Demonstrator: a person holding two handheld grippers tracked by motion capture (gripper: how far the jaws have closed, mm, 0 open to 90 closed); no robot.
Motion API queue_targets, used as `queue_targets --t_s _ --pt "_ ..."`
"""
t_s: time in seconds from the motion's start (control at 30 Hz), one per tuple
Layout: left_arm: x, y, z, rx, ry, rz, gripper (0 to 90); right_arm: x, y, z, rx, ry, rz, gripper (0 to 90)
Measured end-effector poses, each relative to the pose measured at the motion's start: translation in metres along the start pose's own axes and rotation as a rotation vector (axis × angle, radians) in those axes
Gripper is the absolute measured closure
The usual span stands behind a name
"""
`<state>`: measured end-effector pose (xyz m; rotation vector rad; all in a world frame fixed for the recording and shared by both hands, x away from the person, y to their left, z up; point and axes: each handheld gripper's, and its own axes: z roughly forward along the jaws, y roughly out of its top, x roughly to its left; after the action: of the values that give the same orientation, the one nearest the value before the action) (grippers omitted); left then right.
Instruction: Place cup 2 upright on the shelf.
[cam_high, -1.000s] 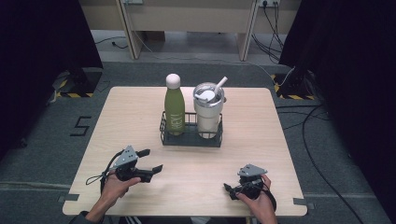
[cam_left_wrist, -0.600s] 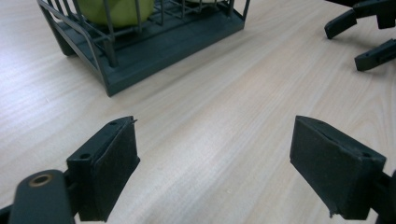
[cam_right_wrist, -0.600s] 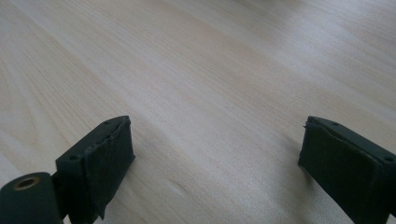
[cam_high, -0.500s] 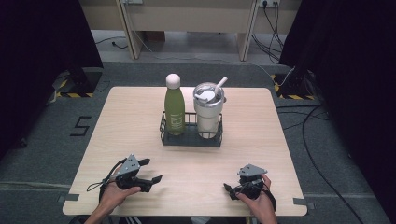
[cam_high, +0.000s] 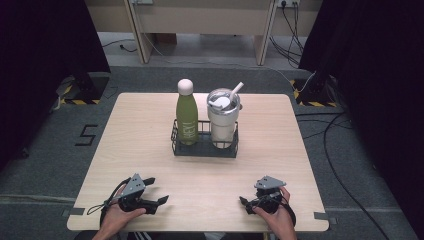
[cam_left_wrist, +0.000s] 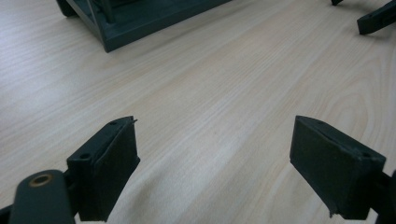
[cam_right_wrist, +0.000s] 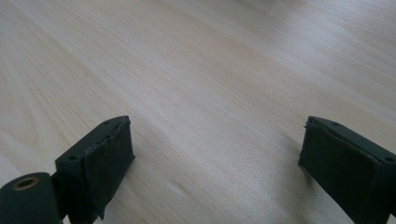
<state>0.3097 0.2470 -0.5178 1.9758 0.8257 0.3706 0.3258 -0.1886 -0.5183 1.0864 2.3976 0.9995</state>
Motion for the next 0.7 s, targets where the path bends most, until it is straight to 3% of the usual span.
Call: queue_targets --t_s 0.3,0.43,0.53,0.6,0.7 --pt "-0.004 -0.005 -0.001 0.039 0.027 0.038 14.9 0.000 0.000 0.000 -0.001 0.000 -0.002 9.8" --pt "-0.008 -0.005 0.000 0.095 0.037 0.060 15.0 0.000 0.000 0.000 -0.002 0.000 -0.005 9.8" --pt "-0.014 -0.007 0.002 0.153 0.040 0.107 15.0 0.000 0.000 0.000 -0.002 0.000 -0.004 9.9" --pt "-0.016 -0.008 0.002 0.165 0.012 0.075 14.5 0.000 0.000 0.000 -0.001 0.000 -0.004 9.8" --pt "-0.016 -0.008 0.001 0.172 0.006 0.062 14.5 0.000 0.000 0.000 -0.001 0.000 -0.004 9.8"
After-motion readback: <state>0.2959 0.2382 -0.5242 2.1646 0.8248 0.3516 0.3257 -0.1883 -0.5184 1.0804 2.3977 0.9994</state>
